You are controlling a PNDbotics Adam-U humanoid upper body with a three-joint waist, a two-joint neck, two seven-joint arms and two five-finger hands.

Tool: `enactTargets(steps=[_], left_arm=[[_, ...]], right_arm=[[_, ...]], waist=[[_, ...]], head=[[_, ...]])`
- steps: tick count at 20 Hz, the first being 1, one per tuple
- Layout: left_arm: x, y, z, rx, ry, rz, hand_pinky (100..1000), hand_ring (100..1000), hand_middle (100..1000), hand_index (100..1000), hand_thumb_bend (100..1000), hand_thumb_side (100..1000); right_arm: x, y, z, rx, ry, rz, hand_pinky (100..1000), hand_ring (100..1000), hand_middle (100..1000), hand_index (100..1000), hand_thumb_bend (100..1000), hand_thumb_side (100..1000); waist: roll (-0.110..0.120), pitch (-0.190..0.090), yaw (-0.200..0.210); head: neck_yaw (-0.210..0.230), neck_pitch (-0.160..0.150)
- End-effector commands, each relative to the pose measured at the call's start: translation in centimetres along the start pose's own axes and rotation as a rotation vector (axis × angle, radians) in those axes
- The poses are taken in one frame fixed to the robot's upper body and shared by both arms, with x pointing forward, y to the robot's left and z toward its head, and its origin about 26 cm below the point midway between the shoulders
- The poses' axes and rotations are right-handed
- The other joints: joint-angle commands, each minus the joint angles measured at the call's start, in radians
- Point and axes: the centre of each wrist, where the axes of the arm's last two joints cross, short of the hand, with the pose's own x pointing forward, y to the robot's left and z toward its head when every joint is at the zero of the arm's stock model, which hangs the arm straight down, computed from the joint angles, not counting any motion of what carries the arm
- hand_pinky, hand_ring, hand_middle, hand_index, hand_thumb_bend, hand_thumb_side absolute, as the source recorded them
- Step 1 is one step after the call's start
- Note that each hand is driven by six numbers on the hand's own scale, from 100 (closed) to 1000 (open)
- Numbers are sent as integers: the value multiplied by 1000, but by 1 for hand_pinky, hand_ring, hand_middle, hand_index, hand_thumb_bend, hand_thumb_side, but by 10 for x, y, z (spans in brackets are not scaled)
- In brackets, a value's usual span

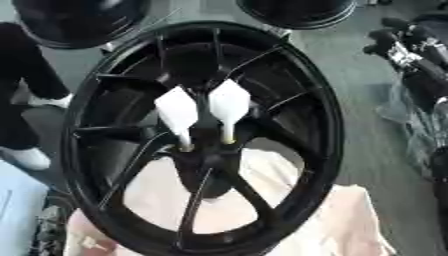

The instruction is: Pull the pin out of the wheel hub.

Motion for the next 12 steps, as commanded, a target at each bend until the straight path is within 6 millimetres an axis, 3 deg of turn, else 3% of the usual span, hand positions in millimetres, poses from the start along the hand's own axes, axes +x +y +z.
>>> enactTargets(steps=[1,12], left_arm=[[7,0,-4,-3,-25,-6,733,759,716,779,100,639],[2,0,-1,-14,-3,19,736,796,764,800,100,648]], right_arm=[[11,-4,-5,6,-24,20,982,718,731,854,379,371],[21,-8,-13,-10,-55,4,987,738,748,863,373,365]], waist=[[0,-30,-1],[-2,-33,7]], head=[[3,-10],[8,-14]])
